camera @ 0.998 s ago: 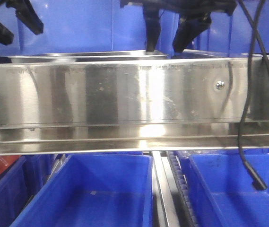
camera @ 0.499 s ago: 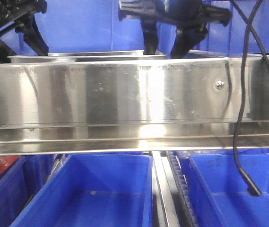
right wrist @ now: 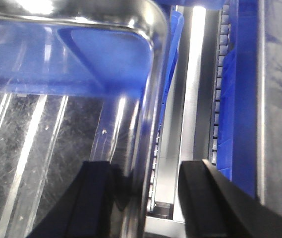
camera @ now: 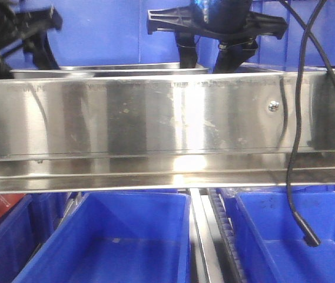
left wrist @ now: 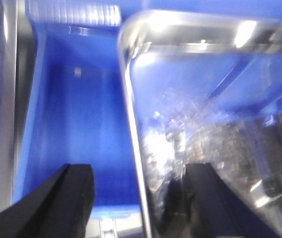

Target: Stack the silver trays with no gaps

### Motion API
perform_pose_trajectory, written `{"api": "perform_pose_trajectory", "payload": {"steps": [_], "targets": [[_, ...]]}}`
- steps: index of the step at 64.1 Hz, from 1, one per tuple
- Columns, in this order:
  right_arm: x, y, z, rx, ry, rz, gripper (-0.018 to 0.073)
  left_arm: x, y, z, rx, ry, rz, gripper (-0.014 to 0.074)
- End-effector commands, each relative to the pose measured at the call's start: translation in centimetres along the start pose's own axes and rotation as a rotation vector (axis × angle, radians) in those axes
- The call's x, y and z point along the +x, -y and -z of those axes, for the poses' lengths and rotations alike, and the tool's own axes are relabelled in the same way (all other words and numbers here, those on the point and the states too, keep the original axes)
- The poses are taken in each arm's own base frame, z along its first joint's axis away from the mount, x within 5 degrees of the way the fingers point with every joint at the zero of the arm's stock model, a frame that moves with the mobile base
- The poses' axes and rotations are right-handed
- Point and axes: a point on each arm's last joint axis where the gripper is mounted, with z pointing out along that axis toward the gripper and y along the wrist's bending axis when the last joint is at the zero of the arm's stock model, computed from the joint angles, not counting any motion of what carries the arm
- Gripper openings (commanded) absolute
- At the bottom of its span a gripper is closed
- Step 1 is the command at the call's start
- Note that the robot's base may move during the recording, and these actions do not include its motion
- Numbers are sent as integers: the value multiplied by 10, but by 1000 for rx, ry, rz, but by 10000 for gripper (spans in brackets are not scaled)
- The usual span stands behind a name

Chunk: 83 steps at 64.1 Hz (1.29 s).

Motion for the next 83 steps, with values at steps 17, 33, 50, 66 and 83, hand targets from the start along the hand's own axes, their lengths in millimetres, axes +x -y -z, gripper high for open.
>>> {"api": "perform_pose_trajectory", "payload": {"steps": [17, 33, 50, 66, 83], "targets": [[-4, 1, -2, 5, 20, 9, 19, 1, -2, -5, -4, -24, 7, 177], [-2, 2, -2, 24, 2, 16, -58, 1, -1, -3, 2, -25, 16, -8], [-4, 3, 17, 19, 28, 16, -58, -7, 5, 26, 19, 59, 2, -16], [-7, 3, 59, 10, 138, 21, -58, -12, 22, 74, 58, 194, -48, -16], [5, -17, 110, 22, 264, 92, -59, -7, 45, 123, 125, 304, -120, -16]]}}
